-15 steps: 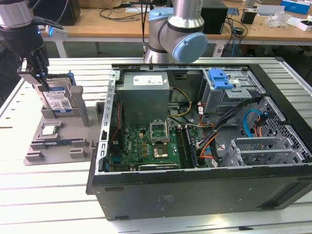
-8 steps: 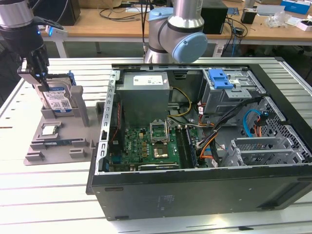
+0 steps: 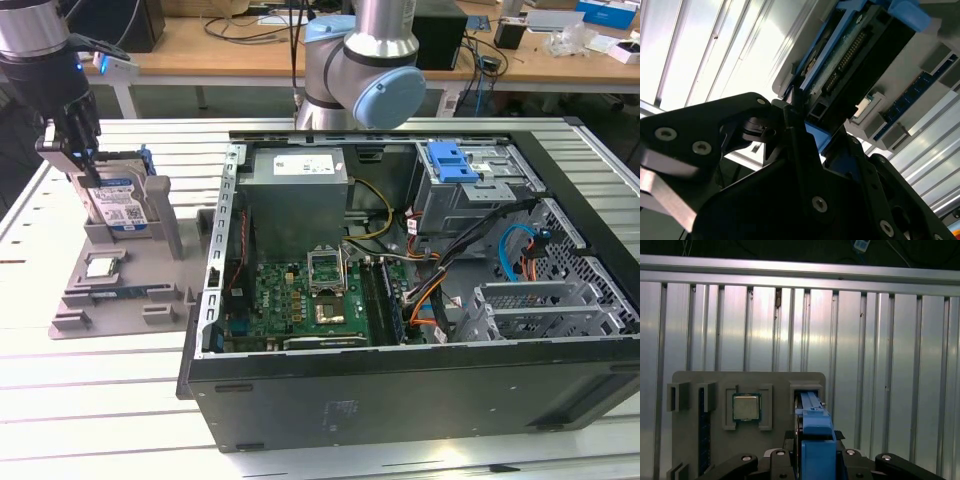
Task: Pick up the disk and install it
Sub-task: 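Pick up the disk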
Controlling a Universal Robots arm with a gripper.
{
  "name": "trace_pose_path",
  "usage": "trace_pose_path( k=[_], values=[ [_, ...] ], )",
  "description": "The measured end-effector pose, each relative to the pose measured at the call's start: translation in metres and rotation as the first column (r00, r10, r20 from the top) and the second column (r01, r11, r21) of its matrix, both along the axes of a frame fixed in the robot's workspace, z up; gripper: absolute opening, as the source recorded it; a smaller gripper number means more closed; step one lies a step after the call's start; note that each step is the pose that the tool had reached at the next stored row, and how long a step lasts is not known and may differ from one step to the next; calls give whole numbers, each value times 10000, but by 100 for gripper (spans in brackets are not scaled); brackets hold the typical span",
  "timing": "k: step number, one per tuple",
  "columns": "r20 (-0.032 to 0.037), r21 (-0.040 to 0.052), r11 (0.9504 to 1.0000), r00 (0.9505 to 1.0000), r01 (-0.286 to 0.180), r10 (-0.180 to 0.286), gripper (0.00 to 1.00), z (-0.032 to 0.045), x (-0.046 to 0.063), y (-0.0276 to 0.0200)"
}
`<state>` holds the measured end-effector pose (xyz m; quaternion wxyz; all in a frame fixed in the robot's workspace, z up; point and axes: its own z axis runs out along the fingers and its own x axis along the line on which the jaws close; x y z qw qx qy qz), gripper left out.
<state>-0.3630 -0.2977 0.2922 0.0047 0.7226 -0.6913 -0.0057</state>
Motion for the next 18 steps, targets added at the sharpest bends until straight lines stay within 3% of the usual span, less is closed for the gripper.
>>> trace_pose_path(
  k=[5, 18],
  values=[
    [0, 0, 10000, 10000, 0, 0, 37, 48, 0, 2],
    [0, 0, 10000, 10000, 0, 0, 37, 296, 0, 3]
  ],
)
